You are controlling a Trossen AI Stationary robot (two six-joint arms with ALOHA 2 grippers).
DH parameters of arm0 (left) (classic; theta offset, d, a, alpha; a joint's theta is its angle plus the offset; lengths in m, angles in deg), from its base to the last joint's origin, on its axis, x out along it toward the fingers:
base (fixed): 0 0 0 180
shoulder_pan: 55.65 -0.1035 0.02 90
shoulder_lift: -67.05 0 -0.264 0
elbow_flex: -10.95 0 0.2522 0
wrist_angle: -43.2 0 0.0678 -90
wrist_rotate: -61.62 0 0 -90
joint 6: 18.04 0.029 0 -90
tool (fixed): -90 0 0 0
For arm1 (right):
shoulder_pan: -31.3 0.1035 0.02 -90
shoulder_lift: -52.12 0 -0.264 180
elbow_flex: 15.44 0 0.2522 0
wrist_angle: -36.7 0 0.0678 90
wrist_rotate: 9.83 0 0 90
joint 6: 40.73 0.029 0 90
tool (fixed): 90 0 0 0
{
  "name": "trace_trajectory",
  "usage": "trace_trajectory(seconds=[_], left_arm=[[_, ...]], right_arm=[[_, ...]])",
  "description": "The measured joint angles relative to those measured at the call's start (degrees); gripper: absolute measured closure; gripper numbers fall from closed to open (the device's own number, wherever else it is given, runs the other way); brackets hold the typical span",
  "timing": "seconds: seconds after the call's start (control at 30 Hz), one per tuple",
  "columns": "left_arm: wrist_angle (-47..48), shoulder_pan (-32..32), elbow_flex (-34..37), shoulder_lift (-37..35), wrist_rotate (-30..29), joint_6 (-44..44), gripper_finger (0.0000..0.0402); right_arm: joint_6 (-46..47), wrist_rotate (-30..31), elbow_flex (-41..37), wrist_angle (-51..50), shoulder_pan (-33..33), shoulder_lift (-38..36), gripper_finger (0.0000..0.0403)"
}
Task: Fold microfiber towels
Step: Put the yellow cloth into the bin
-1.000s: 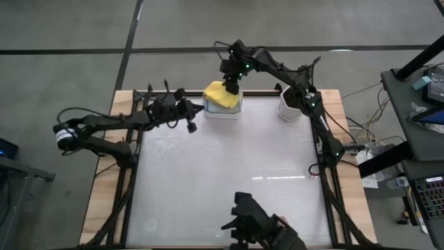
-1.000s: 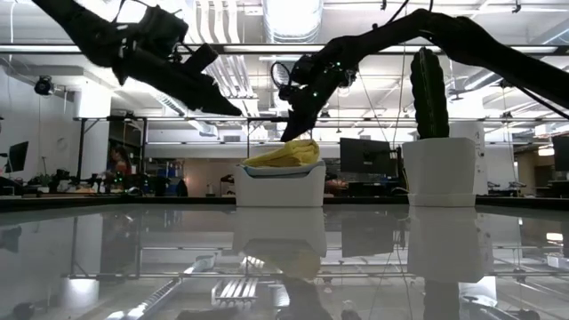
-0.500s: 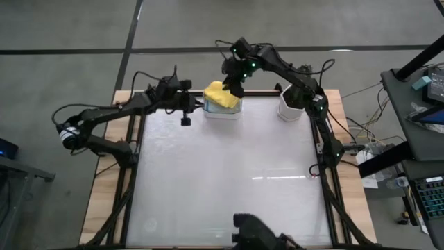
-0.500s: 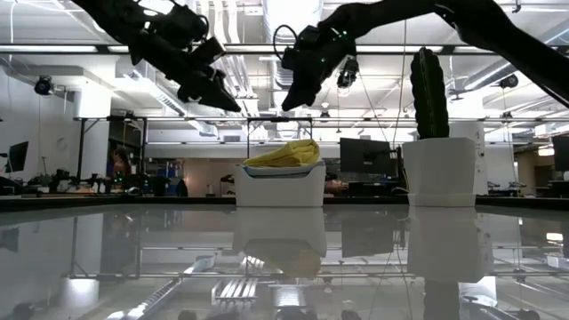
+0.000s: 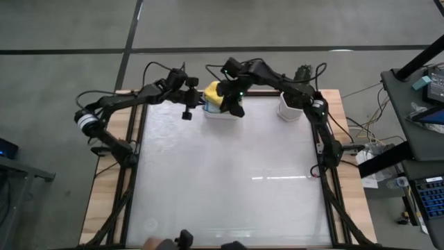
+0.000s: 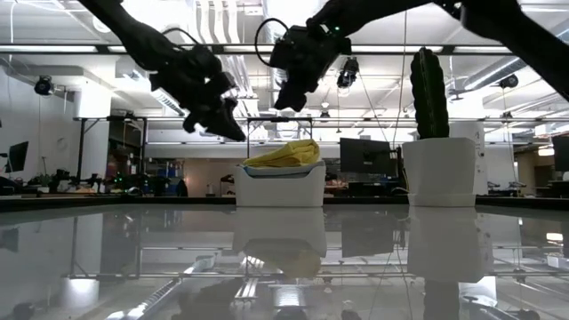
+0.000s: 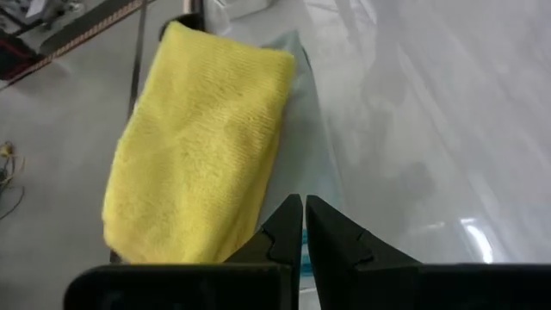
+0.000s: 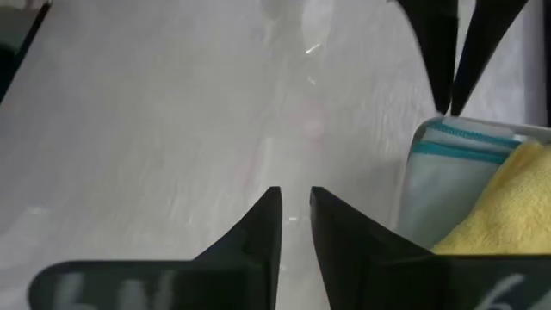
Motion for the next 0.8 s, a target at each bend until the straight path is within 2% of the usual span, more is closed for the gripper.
trace_trajectory(seconds=[0.13,0.2,0.3,0.37,0.5,0.67,0.8], left_arm=[[-0.2,-0.2,-1.0,1.6,0.0,3.5,0.0396],[-0.3,-0.5,-1.5,2.0,0.0,4.7,0.0396],[-0.8,-1.2,-2.5,2.1,0.0,5.0,0.0396],[-2.9,-1.7,-2.5,2.0,0.0,4.9,0.0392],[-6.9,-2.4,-2.3,2.1,-0.2,4.7,0.0359],[-12.0,-2.4,-1.5,3.4,-0.2,4.1,0.0294],[-15.3,-2.4,-1.5,5.4,-0.2,2.6,0.0254]], right_arm=[[4.0,3.2,-8.5,9.2,1.0,-4.4,0.0356],[5.7,9.4,-13.7,15.2,1.8,-7.2,0.0360],[7.9,24.0,-22.2,25.5,3.3,-11.7,0.0364],[9.7,28.8,-27.1,31.3,4.0,-14.1,0.0363],[10.8,29.5,-32.7,36.8,4.9,-15.5,0.0345],[13.1,30.2,-33.7,37.4,5.2,-15.1,0.0290],[10.5,37.2,-33.7,37.2,5.5,-14.9,0.0255]])
